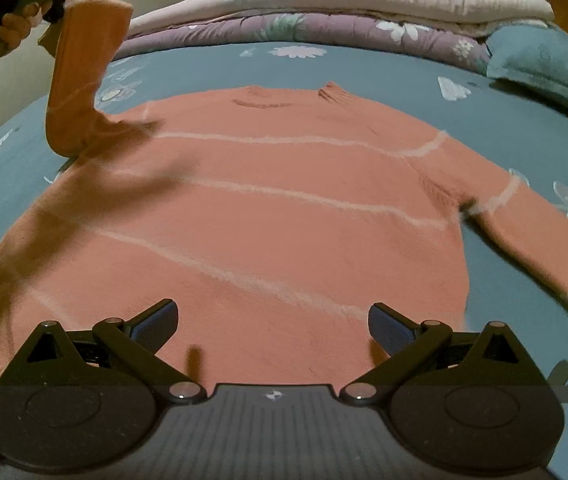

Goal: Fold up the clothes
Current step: 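Lift the sleeve with the left gripper and carry it over the sweater body, then lay the sleeve across the sweater body and open the left gripper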

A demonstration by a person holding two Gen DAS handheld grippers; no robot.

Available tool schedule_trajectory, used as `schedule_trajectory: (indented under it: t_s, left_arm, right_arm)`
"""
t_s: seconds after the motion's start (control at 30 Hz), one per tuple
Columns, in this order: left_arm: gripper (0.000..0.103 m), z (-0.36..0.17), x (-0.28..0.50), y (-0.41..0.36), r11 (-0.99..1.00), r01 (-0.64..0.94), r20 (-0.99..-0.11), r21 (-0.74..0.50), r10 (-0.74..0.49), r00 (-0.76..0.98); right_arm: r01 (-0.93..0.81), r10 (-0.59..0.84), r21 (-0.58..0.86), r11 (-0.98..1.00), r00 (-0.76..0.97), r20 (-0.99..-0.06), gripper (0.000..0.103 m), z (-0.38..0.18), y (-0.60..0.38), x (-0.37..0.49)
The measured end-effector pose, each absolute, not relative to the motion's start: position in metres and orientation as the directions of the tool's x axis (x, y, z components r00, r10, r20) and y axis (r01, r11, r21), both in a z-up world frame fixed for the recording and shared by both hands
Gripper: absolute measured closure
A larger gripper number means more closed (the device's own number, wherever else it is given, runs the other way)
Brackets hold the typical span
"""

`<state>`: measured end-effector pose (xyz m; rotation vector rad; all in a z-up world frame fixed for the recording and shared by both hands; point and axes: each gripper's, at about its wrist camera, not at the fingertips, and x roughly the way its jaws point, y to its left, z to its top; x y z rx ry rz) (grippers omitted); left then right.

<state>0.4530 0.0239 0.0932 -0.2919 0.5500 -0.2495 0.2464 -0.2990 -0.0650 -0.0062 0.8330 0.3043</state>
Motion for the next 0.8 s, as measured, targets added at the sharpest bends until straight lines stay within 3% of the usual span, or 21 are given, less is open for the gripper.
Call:
schedule_trajectory:
  t_s: [0.5,0.8]
  left_arm:
    - [0.001,0.036,0.467,-0.056,0.894,0.145,-0.466,-0.423,-0.352,0.811]
    - [0.001,0.004,0.472,-0.106,0.919,0.203,-0.526,-0.338,-0.364,0.769]
  right_arm:
    - [-0.299,0.290,0.128,0.946,0.595,-0.749,0.000,-0.076,-0.302,0.242]
    - [-0.264,0.264,0.127,0.956,0.588,-0.765,0.000,-0.077,-0.311,0.231]
